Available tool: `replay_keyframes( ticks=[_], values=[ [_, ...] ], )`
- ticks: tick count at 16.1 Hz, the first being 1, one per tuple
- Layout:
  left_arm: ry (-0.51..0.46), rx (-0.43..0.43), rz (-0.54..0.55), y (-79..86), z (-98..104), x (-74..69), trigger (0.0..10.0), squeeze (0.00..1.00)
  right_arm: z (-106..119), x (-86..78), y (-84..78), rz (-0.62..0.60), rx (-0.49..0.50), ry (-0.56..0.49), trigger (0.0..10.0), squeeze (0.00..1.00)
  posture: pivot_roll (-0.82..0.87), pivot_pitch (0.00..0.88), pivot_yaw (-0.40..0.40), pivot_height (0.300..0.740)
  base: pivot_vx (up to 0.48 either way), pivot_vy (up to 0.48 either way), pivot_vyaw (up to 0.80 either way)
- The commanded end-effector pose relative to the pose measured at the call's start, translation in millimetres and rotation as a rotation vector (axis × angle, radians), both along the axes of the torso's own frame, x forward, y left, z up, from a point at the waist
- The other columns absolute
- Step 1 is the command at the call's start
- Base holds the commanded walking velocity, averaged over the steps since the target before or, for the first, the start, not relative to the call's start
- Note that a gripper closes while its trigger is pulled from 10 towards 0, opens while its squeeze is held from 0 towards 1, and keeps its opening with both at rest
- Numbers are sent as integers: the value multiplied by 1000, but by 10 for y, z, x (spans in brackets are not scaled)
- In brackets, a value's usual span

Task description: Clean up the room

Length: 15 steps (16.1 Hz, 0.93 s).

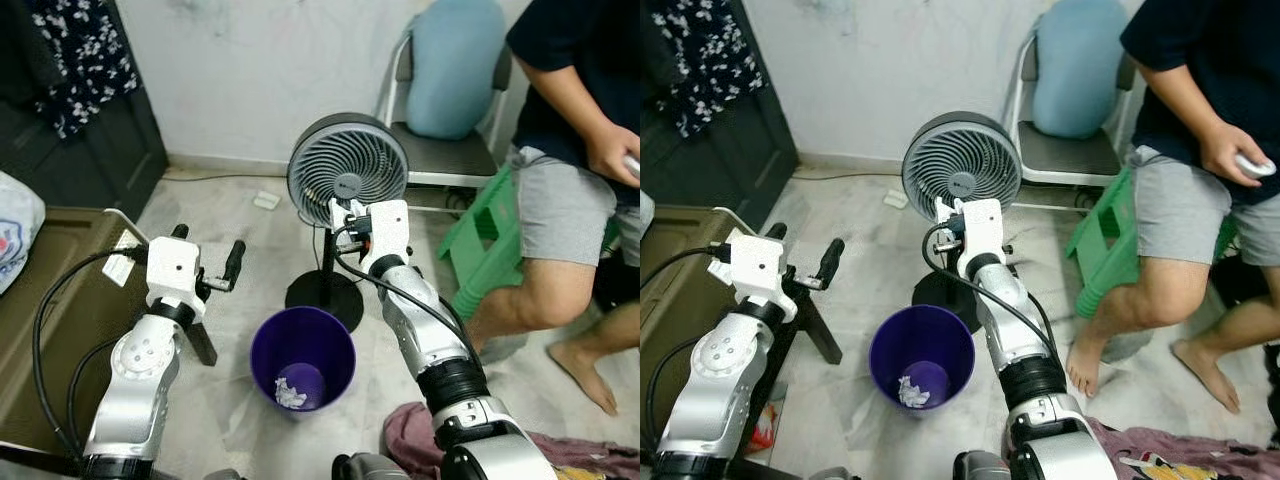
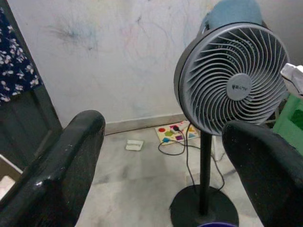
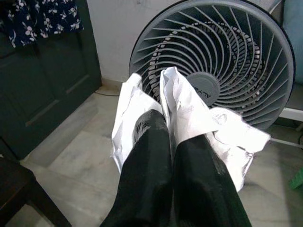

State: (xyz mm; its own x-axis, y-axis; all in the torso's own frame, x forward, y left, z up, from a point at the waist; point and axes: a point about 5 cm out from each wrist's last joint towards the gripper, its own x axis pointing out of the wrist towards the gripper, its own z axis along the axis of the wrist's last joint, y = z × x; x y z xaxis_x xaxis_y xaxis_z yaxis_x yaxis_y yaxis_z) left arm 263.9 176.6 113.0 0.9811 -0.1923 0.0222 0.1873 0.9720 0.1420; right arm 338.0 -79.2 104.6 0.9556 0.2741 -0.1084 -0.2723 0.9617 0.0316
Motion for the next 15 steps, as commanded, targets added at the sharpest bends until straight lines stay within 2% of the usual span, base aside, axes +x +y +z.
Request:
replay_keyframes(
  ticks=[1,4,7,8,10,12,15],
  values=[
    [-19,30,-9,12,54,-34,10000,0,-23,-15,8,-4,3,13,10000,0,-24,21,6,740,0,0,0],
    [-13,56,-3,105,74,-125,10000,0,-82,-62,115,23,-19,30,10000,0,2,48,23,740,0,0,0],
    [-10,73,-6,165,95,-190,10000,0,-103,-75,155,12,-10,42,10000,0,25,71,33,740,0,0,731],
    [-3,85,-16,174,95,-218,10000,0,-133,-73,183,8,-7,65,10000,0,33,81,37,740,0,0,0],
    [9,146,-37,192,98,-310,10000,0,-197,-84,237,4,10,125,10000,0,61,101,42,740,0,0,0],
    [22,168,-47,234,113,-405,10000,0,-248,-111,235,-6,-7,141,10000,0,94,125,49,740,0,0,0],
    [54,193,-53,349,166,-582,10000,0,-426,-179,260,-49,-71,216,10000,0,134,159,65,740,0,0,0]
  ],
)
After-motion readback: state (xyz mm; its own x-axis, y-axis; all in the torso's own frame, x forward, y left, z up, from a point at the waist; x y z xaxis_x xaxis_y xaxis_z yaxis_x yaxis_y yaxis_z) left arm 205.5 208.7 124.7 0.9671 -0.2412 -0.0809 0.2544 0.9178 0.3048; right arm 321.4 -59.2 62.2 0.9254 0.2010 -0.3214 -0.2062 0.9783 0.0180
